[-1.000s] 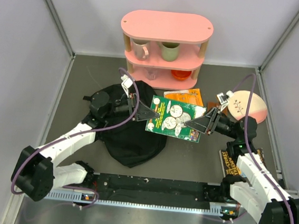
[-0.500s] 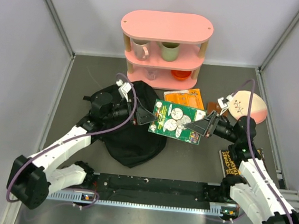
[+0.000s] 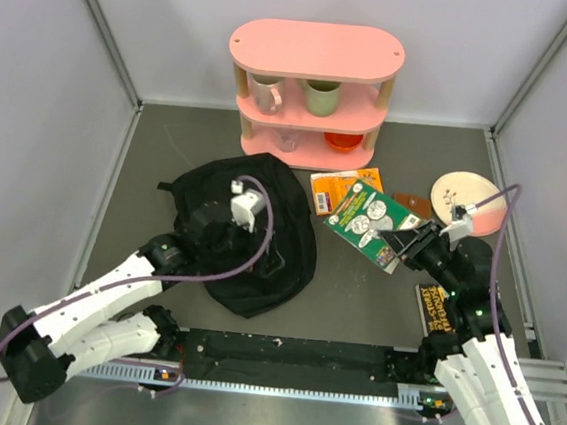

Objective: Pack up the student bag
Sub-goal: Pick up the book from the center of the board, then place the book in the student bag.

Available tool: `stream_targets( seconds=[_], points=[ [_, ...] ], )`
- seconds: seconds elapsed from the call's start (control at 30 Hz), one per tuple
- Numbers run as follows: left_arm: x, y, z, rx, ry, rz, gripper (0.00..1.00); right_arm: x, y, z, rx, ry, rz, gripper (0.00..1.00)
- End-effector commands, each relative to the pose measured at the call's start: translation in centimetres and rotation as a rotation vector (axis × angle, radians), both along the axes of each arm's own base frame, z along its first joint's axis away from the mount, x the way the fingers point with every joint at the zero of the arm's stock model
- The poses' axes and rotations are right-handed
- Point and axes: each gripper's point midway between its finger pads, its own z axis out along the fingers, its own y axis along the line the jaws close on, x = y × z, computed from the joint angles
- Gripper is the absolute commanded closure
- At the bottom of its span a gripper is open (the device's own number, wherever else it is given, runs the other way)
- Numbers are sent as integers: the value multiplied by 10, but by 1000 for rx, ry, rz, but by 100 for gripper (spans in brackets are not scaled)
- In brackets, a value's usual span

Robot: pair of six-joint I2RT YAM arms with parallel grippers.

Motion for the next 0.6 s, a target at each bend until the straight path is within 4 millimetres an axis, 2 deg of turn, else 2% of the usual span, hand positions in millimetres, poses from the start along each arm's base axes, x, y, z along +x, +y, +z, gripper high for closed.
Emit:
stream_targets(
  seconds=[0.0, 0.13, 0.27, 0.3, 0.33, 0.37, 0.4, 0.47, 0.57],
  points=[
    [-12, 0, -27, 218, -47, -86, 1, 11, -26, 33, 5, -88, -186, 100],
    [-19, -10, -48, 278, -31, -160, 1, 9, -28, 31, -1, -73, -196, 100],
    [-14, -30, -48, 251, -21, -201, 1, 9, -28, 27, 4, -53, -196, 100],
    [-13, -36, -56, 263, 1, -218, 1, 8, -28, 26, 9, -49, -196, 100],
    [-12, -38, -59, 277, 5, -229, 4, 8, -27, 27, 15, -47, -193, 100],
    [-7, -44, -53, 276, 0, -230, 6, 7, -26, 28, 24, -46, -190, 100],
    [-7, -44, -64, 312, 36, -239, 9, 7, -26, 29, 29, -47, -189, 100],
    [-6, -53, -60, 310, 43, -275, 16, 7, -26, 29, 34, -41, -190, 100],
    [-11, -64, -64, 282, 71, -325, 18, 7, -25, 26, 40, -31, -191, 100]
  ],
)
